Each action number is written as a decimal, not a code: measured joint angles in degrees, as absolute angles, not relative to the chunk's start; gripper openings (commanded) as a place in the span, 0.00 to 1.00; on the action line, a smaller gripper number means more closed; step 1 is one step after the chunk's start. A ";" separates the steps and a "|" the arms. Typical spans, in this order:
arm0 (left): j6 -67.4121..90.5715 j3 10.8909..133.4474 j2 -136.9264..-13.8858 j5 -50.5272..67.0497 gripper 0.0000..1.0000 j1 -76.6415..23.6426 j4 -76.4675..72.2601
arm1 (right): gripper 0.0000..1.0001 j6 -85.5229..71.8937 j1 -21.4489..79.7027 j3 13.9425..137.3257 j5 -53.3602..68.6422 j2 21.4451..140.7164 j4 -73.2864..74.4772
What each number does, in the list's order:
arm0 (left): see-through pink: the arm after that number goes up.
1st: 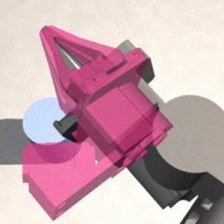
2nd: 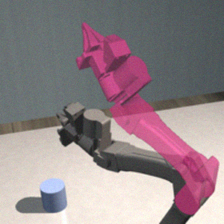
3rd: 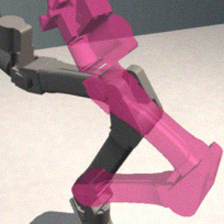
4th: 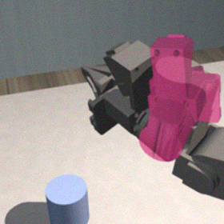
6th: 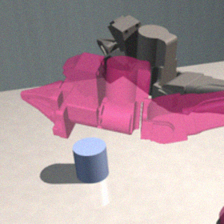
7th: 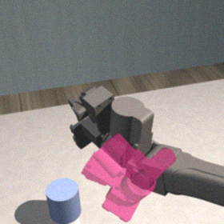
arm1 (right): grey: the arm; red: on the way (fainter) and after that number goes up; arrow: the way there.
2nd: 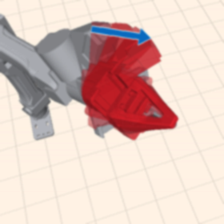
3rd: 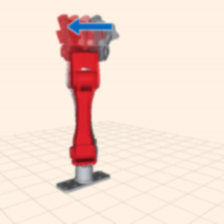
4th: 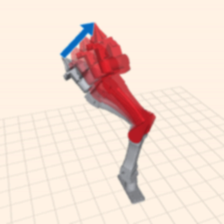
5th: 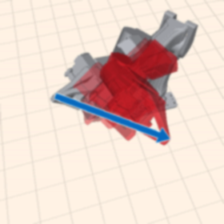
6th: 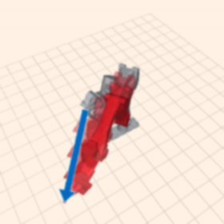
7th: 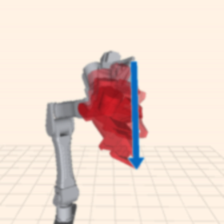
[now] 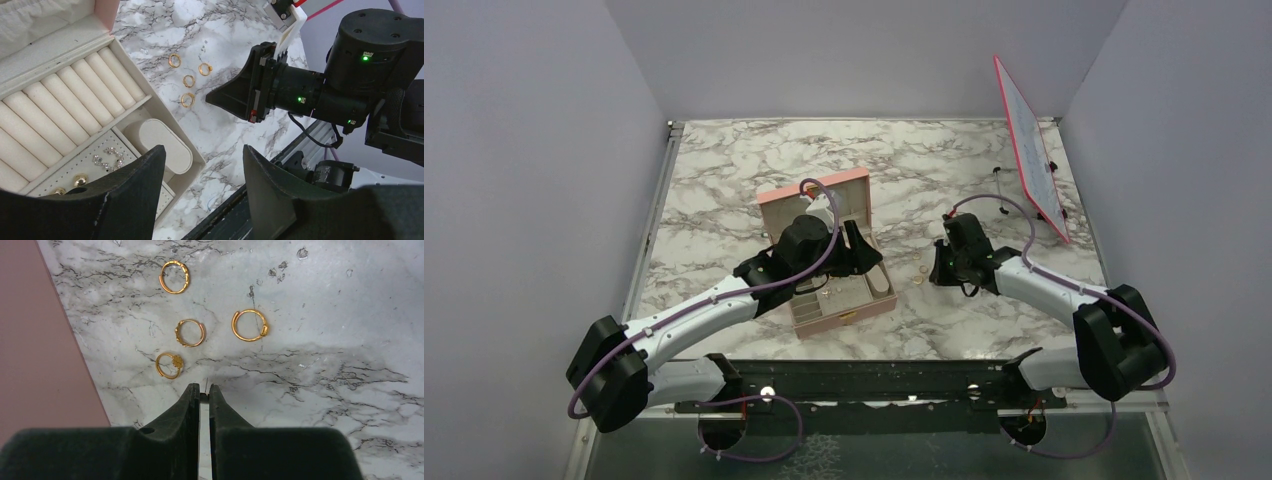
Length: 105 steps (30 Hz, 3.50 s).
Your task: Organize the mixed jewelry
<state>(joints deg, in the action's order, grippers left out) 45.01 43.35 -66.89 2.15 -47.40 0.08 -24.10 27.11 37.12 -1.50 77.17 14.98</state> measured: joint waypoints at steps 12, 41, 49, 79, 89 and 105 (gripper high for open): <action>46.30 43.18 -67.13 2.15 0.59 -47.40 0.08 | 0.30 -24.62 27.11 37.12 -0.10 77.65 15.03; 46.50 42.92 -67.66 2.13 0.59 -47.40 0.10 | 0.35 -22.83 27.11 37.54 2.63 79.77 14.59; 46.50 42.92 -67.66 2.13 0.59 -47.40 0.10 | 0.35 -22.61 27.11 38.85 2.63 80.40 13.87; 46.52 42.83 -68.12 2.13 0.59 -47.40 0.12 | 0.08 -21.04 27.44 39.51 3.55 82.78 13.15; 48.03 42.83 -68.12 2.26 0.60 -47.40 0.12 | 0.08 -21.34 27.44 37.98 10.15 73.47 9.98; 61.36 40.10 -66.94 4.56 0.62 -47.29 -6.26 | 0.09 -23.03 27.46 33.21 38.02 62.22 -10.85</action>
